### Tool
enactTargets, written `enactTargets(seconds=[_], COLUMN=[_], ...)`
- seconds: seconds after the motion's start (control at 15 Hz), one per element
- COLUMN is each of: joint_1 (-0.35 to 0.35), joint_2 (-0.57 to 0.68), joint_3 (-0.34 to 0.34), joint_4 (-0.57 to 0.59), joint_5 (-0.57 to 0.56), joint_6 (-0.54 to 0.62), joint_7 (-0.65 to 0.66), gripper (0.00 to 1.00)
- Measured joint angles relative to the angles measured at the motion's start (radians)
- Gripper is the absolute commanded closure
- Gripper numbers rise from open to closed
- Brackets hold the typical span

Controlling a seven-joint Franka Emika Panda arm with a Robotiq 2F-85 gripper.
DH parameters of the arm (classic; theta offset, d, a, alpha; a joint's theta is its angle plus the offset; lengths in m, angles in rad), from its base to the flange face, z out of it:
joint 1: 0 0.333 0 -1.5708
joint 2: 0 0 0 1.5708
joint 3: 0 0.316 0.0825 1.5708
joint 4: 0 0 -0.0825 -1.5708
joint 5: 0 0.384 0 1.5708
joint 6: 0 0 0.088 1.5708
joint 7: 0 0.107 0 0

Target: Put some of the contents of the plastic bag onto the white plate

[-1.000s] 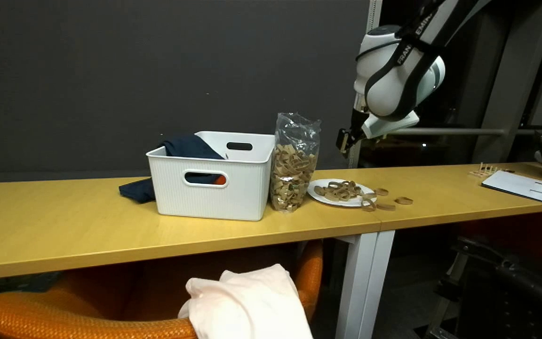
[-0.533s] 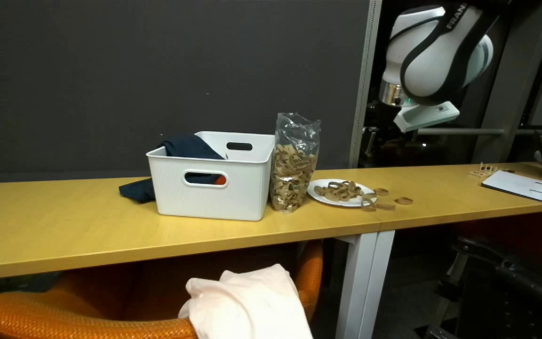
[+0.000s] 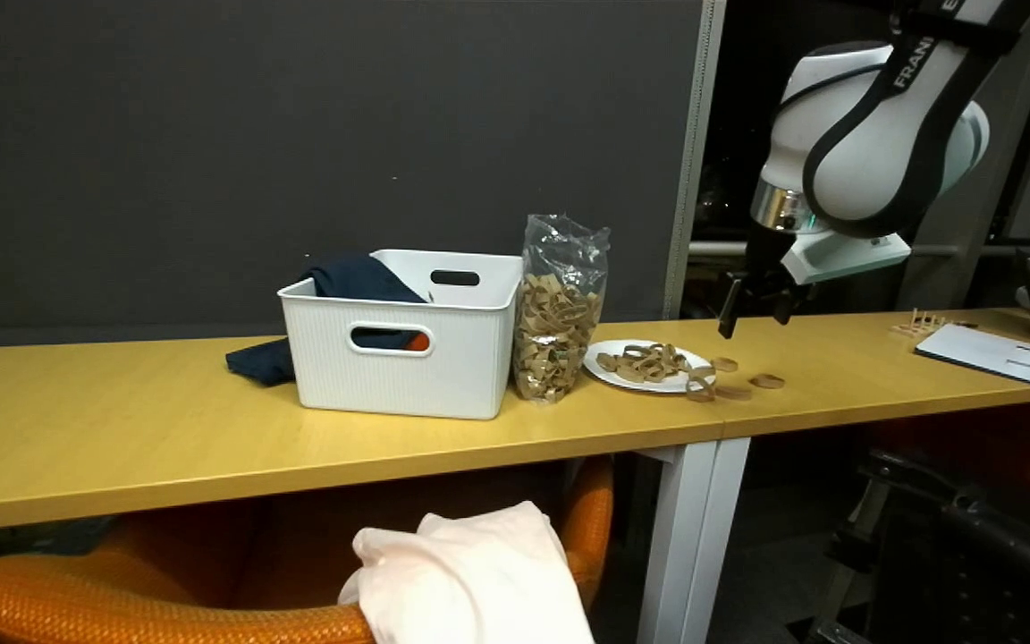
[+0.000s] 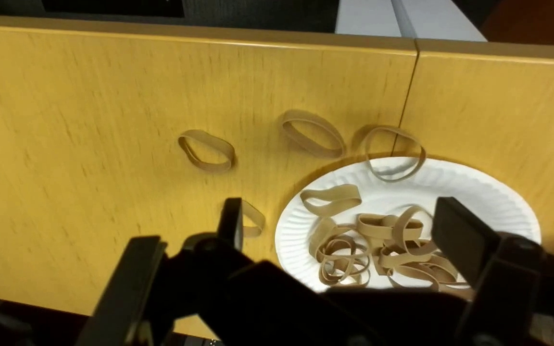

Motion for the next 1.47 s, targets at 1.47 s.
enactTargets(seconds=[1.47], joint_1=[-0.055], joint_2=[0.358], joint_3=[0.058], joint_4=[0.256], joint_5=[0.163], joint_6=[0.023], joint_7=[-0.006], gripper=[0.0])
